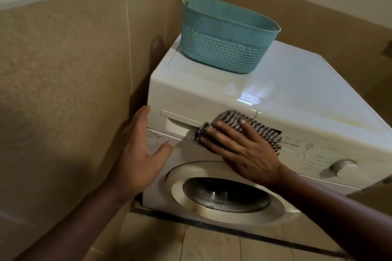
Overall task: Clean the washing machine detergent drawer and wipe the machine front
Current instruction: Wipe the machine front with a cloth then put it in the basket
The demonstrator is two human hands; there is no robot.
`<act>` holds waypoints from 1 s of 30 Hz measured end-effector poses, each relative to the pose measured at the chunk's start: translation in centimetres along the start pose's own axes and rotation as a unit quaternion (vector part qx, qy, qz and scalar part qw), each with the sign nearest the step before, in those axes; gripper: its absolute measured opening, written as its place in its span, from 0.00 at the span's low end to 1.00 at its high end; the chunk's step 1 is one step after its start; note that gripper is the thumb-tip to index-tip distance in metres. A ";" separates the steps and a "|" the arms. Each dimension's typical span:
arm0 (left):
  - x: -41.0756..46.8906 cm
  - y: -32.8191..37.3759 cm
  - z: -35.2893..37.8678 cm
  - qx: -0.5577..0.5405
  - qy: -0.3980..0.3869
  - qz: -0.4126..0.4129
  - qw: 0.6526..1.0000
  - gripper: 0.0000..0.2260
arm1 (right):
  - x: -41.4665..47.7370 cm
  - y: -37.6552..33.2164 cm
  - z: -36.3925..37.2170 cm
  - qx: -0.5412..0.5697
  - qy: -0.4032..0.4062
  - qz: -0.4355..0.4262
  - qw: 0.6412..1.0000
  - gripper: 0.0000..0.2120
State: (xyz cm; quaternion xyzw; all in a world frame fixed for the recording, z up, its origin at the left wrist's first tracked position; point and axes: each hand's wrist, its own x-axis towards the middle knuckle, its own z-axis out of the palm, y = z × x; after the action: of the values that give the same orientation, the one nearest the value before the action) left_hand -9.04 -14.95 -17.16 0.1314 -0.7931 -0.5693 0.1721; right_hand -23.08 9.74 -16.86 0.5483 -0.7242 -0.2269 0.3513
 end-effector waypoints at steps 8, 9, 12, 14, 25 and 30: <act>2.6 0.3 -0.9 -0.162 0.057 -0.068 0.983 0.36 | 13.0 -1.4 -2.5 0.061 0.099 0.148 0.982 0.27; 2.8 0.2 -1.1 -0.166 0.075 -0.062 0.981 0.33 | 15.0 -2.1 -2.4 0.065 0.093 0.156 0.981 0.28; 3.0 -0.3 -1.5 -0.139 0.075 -0.022 0.987 0.33 | 18.2 -5.6 -0.7 0.031 0.054 0.072 0.995 0.28; 2.5 -0.9 -1.4 -0.122 0.063 -0.023 0.990 0.40 | 17.8 -7.4 1.1 0.006 0.022 0.008 1.000 0.26; -0.7 0.8 -0.5 0.030 -0.032 -0.023 0.999 0.33 | 6.2 -3.9 1.5 0.019 -0.038 -0.125 0.991 0.28; -0.5 1.9 -0.7 0.002 -0.006 -0.026 1.000 0.35 | 2.7 0.2 -0.6 -0.028 0.008 -0.028 0.999 0.32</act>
State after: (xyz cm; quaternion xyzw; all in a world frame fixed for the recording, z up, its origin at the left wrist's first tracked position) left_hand -8.27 -14.75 -15.20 0.1491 -0.7917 -0.5726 0.1520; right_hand -23.11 7.29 -15.64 0.5604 -0.6987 -0.2526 0.3660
